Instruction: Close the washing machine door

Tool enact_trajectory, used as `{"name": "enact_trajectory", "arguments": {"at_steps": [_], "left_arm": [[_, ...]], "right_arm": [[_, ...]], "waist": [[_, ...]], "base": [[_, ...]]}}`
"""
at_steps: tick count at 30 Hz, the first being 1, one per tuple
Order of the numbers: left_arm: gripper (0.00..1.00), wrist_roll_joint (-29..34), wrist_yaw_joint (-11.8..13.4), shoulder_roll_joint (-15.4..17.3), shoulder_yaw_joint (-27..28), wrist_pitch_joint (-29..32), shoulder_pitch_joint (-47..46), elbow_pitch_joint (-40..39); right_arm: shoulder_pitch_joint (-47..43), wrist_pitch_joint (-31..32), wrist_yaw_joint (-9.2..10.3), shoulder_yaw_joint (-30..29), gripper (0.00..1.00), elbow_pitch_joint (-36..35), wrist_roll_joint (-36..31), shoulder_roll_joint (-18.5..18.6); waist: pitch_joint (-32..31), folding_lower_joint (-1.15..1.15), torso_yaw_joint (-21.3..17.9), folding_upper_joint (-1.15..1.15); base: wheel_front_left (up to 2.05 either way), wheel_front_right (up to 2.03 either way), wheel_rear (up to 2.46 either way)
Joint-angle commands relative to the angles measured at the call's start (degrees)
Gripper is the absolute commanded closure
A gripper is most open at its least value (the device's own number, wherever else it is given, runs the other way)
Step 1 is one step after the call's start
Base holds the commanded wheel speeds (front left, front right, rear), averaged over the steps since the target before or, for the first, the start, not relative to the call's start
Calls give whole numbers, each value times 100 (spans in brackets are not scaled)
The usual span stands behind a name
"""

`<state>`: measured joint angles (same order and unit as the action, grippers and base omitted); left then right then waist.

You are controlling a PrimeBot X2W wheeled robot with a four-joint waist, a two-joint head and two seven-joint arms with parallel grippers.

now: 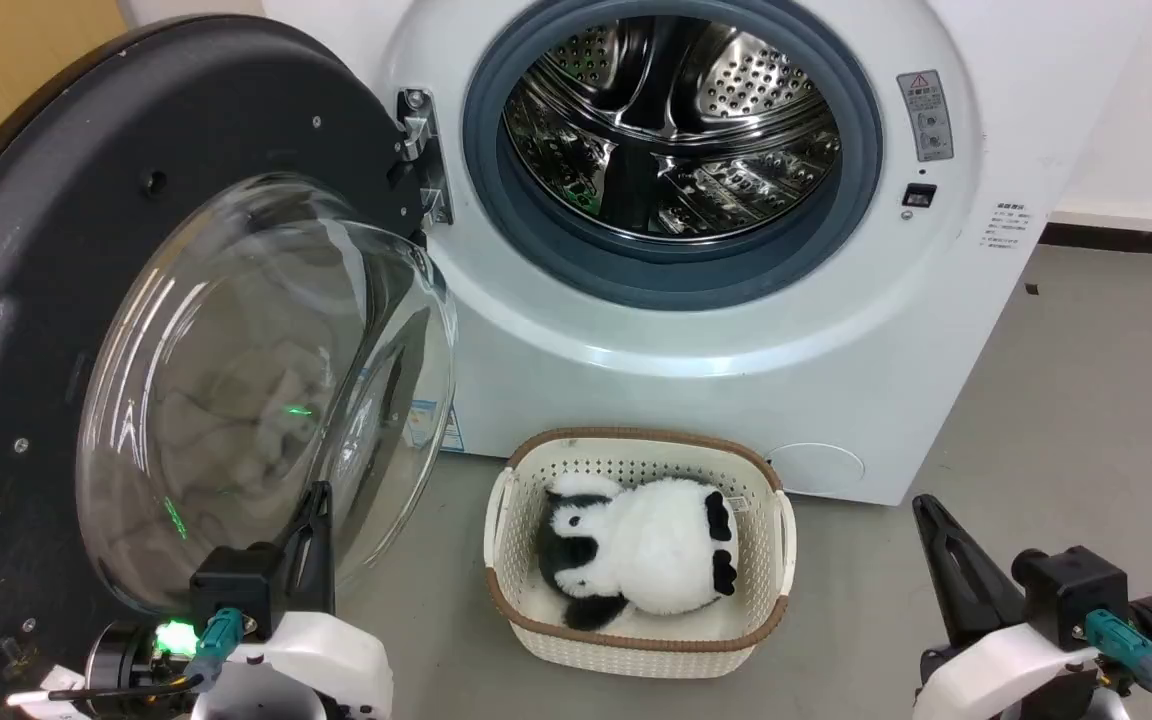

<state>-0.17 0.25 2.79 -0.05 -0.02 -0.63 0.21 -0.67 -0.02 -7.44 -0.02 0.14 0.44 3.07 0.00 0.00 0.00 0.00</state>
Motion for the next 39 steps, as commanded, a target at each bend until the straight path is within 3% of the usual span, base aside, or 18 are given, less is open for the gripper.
{"name": "enact_trajectory", "arguments": {"at_steps": [1,14,15,39], "left_arm": [[100,17,-25,9,5,2,63,-21],[100,17,-25,9,5,2,63,-21],[0,-1,2,0,-1,0,-1,2],[0,-14,277,0,-157,-232,-21,9]], "right_arm": [[67,2,-5,2,100,-14,-44,-19],[67,2,-5,2,100,-14,-44,-19],[-1,0,0,0,0,1,2,0],[5,-233,-1,-250,0,39,222,-3]], "waist": [[0,0,0,0],[0,0,0,0],[0,0,0,0],[24,0,11,0]], "base": [[0,0,0],[0,0,0],[0,0,0],[0,0,0]]}}
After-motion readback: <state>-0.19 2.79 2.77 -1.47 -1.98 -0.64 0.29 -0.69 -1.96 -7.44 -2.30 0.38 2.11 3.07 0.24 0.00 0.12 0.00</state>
